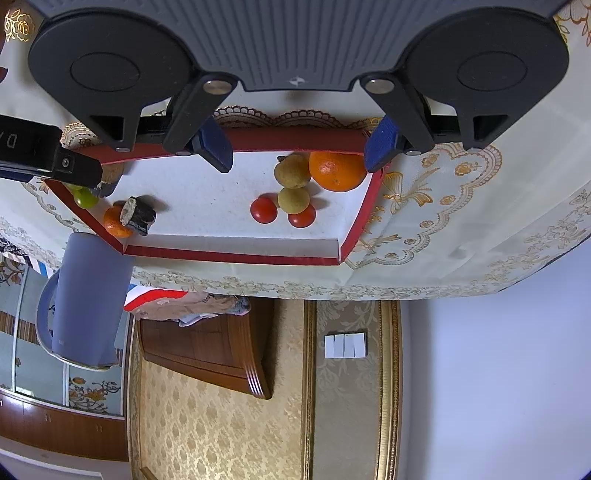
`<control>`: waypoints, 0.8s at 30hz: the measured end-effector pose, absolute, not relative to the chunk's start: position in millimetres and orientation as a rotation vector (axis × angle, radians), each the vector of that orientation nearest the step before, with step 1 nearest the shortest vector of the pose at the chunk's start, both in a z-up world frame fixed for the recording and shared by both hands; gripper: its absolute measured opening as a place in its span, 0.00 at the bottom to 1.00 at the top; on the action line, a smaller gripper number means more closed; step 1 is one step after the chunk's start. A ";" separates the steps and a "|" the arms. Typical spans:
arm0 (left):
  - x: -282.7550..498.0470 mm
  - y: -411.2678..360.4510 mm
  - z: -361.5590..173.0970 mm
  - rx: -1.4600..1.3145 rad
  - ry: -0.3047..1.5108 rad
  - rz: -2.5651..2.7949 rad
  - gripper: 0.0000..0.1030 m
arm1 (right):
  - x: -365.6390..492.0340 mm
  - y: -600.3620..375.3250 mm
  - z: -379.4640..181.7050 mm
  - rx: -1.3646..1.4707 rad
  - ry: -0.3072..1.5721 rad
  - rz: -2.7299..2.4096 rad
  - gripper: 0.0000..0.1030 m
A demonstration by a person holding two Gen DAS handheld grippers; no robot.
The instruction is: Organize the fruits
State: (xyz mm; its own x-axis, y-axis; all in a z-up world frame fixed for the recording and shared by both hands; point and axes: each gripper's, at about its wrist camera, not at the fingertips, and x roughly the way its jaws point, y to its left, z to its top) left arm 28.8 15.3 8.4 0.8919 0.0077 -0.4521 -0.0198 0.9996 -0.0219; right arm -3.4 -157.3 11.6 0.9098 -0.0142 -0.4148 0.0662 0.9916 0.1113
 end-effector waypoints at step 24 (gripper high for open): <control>18.2 18.3 9.4 -0.016 0.466 0.005 0.76 | -2.7 -156.6 11.4 0.122 0.433 -0.038 1.00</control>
State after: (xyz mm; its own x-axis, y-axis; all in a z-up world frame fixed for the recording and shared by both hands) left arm 18.2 18.3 9.4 0.8935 0.0013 -0.4491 -0.0085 0.9999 -0.0139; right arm -2.7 -156.6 11.4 0.9072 -0.0109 -0.4205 0.0630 0.9919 0.1102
